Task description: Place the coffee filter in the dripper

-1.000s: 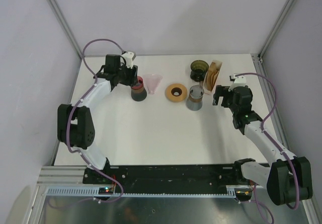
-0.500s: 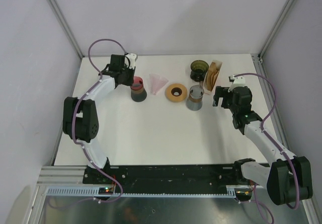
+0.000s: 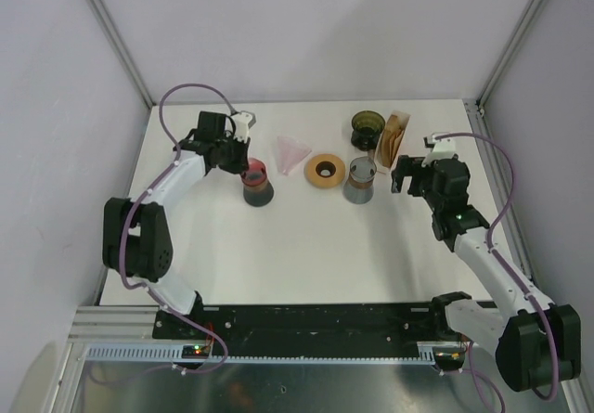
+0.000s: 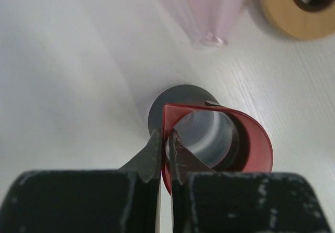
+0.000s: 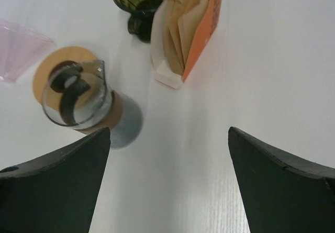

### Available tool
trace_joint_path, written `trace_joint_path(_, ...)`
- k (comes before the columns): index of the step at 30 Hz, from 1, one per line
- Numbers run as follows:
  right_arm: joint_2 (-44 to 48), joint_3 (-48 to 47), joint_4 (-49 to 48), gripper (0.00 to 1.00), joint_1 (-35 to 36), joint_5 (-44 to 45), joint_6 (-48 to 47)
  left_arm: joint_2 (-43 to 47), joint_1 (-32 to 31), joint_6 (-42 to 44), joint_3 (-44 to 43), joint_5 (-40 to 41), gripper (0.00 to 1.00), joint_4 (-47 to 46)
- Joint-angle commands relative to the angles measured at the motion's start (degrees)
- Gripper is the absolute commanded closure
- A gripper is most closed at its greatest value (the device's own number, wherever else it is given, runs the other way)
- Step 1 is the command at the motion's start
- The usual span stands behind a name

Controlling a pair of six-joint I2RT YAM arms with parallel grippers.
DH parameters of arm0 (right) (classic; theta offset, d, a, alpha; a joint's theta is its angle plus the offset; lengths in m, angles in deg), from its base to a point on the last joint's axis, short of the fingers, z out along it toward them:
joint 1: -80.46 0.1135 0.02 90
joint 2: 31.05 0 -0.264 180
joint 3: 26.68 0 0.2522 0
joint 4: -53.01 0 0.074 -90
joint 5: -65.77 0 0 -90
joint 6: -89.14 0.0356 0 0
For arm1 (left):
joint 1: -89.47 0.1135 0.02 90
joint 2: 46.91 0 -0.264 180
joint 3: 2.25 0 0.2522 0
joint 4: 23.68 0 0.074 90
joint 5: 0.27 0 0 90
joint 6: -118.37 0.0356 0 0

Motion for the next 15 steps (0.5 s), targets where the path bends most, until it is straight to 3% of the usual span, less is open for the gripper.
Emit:
trace_joint_path(1, 1.5, -6.5, 1.6, 0.01, 1.2, -1.6, 1.3, 7.2, -1.8, 0.2, 2.6, -10.9, 1.00, 1.0)
trace_joint_path(6, 1.4, -9.6, 3.8, 0.01, 2.7, -1.9, 1.6, 9.8, -8.0, 1.2, 4.5, -12.4, 1.00, 1.0)
trace_joint_path(15, 0.2, -12.0, 5.3, 0.01, 5.3, -1.5, 1.5, 9.7, -20.8, 7.5, 6.4, -5.1, 1.00, 1.0)
